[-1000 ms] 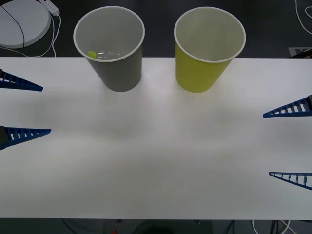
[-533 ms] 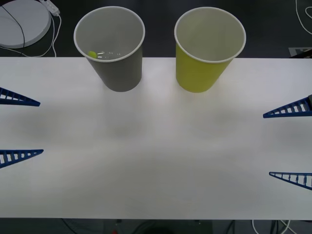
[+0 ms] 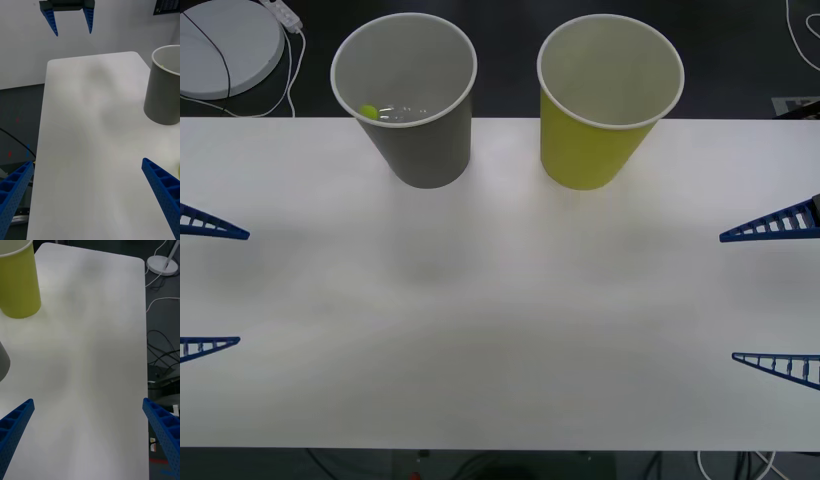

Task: Put the can into the green bin and the plastic bottle into the gray bin

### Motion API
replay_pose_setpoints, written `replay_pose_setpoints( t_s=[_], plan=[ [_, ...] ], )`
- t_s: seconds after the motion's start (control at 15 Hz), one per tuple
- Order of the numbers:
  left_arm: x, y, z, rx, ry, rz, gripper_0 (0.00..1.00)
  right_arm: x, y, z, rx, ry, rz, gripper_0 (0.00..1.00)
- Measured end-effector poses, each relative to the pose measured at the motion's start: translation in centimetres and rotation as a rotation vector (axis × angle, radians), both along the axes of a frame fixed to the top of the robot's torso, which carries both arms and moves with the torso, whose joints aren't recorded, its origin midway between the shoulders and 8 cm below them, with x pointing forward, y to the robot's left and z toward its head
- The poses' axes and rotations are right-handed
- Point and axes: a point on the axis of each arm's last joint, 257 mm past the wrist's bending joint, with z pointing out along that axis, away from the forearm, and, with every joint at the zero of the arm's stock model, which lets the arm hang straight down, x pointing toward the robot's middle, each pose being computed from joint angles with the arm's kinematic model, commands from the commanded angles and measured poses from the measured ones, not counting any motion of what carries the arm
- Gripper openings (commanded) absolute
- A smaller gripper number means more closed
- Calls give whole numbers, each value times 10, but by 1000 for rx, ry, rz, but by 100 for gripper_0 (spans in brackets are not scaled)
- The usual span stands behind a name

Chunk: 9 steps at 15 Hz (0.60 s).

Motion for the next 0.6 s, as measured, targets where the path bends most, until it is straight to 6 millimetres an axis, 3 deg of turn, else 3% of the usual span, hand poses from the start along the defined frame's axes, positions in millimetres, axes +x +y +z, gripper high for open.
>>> replay_pose_setpoints(
  t_s=[0.6],
  plan=[
    [-1,2,0,-26,-1,3,100,0,0,0,0,0,0,100]
  ],
)
